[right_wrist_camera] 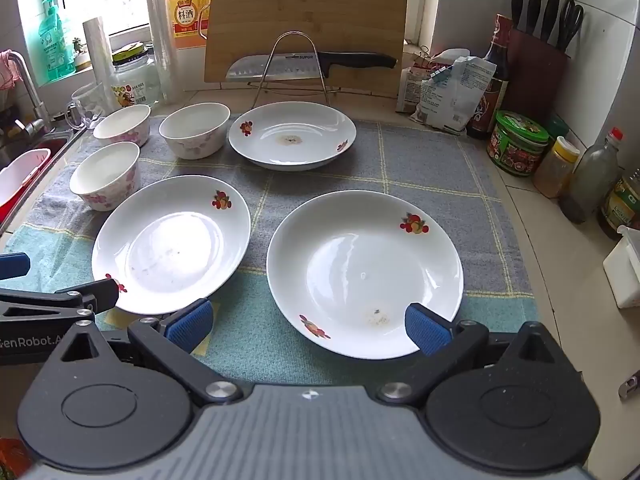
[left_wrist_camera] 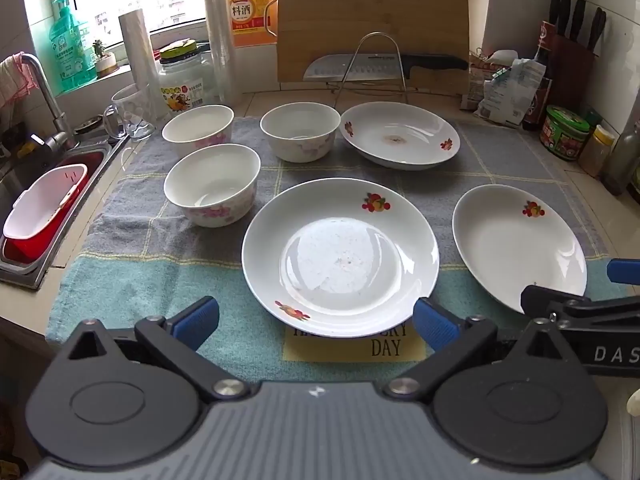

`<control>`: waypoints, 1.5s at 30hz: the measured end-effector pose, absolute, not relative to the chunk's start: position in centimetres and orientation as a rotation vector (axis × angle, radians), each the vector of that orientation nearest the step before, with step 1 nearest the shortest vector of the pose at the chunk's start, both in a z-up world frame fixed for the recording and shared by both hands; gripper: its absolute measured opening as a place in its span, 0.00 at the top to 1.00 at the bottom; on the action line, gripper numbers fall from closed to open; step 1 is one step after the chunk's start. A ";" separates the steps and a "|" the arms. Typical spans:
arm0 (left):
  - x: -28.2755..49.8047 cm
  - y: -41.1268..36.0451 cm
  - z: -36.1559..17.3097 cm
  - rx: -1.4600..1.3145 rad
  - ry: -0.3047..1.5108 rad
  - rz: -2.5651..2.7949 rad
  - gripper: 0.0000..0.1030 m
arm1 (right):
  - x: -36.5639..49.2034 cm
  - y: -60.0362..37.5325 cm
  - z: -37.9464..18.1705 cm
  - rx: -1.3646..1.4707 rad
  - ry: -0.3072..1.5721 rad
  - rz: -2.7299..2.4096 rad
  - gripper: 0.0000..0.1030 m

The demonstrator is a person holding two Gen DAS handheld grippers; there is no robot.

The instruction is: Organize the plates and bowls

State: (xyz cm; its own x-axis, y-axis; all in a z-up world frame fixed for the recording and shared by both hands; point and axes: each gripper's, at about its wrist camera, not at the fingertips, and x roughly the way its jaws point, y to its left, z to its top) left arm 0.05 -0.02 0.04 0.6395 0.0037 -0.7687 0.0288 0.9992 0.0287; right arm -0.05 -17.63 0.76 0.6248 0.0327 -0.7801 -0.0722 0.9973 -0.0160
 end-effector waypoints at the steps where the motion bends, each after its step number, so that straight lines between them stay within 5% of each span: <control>1: 0.1 0.0 0.1 0.039 0.875 -0.013 0.01 | -0.1 -17.6 0.8 -0.047 0.895 0.059 0.00; 45: -1.0 -0.2 0.9 0.024 0.864 0.005 0.01 | -0.9 -18.1 1.5 -0.043 0.872 0.075 0.00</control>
State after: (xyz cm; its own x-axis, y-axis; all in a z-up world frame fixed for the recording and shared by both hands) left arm -1.04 -0.24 0.92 0.6495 0.0144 -0.7603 0.0050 0.9997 0.0232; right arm -0.87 -18.06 1.54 0.6410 0.0483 -0.7660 -0.0837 0.9965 -0.0072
